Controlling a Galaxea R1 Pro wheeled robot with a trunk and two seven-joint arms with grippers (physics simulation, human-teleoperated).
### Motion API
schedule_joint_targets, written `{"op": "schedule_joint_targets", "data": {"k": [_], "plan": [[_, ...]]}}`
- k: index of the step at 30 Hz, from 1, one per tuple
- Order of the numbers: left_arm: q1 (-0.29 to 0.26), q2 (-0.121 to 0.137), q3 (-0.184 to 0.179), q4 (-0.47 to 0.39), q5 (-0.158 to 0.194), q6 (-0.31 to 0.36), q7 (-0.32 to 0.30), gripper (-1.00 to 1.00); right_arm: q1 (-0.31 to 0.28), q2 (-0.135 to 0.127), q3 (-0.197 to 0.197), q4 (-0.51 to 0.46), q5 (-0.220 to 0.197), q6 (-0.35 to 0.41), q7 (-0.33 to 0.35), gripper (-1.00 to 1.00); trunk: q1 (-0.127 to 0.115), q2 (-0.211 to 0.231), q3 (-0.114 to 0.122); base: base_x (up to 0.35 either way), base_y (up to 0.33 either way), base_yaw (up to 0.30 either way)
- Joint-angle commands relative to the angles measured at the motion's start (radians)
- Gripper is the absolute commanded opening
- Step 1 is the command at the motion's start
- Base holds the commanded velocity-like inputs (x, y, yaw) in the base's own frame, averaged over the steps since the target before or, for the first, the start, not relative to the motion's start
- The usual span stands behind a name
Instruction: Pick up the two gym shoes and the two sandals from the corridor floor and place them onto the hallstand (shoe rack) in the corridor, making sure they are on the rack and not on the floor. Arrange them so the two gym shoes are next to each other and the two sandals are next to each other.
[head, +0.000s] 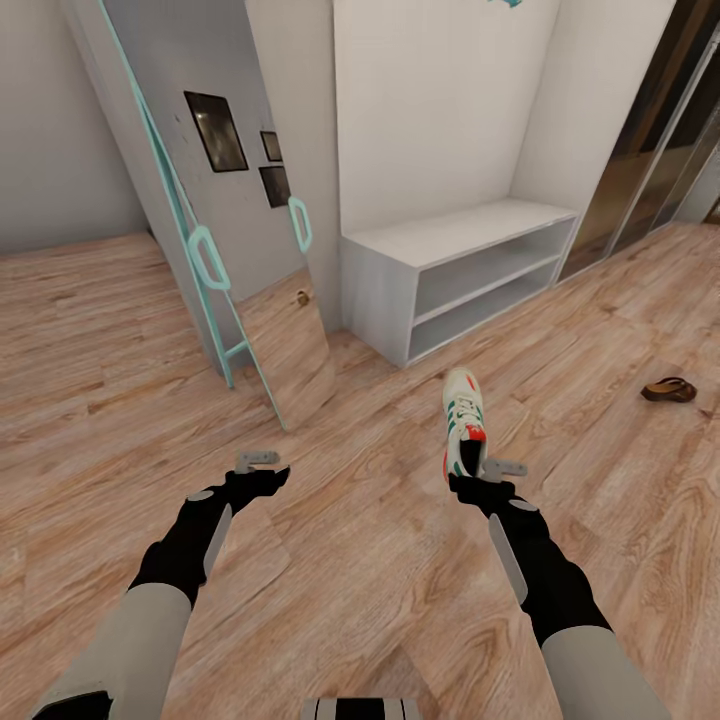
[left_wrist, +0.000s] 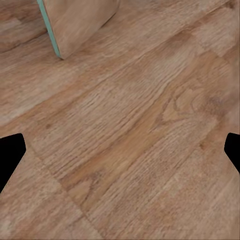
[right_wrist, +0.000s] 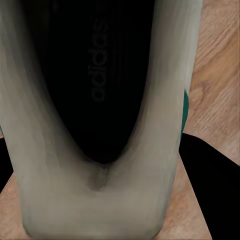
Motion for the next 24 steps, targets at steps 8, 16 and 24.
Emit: {"op": "schedule_joint_targets", "data": {"k": [8,16,24], "plan": [[-0.001,0.000,0.009,-0.002,-0.011,0.006,-0.009,1.00,0.000,0.000,-0.004,-0.004,-0.006,0.005,-0.006,-1.00,-0.004,0.002,0.030,0.000,0.000,-0.001],[-0.001,0.020,0.010,-0.003,-0.009,0.029,-0.009,1.00,0.000,-0.001,-0.060,-0.005,-0.007,0.006,-0.007,-1.00,-0.007,0.003,0.069,0.000,0.000,-0.124],[-0.001,0.023,0.010,-0.004,-0.009,0.049,-0.010,1.00,0.000,0.000,-0.088,-0.005,-0.006,0.006,-0.007,-1.00,-0.021,0.025,0.108,0.000,0.000,-0.187]]}}
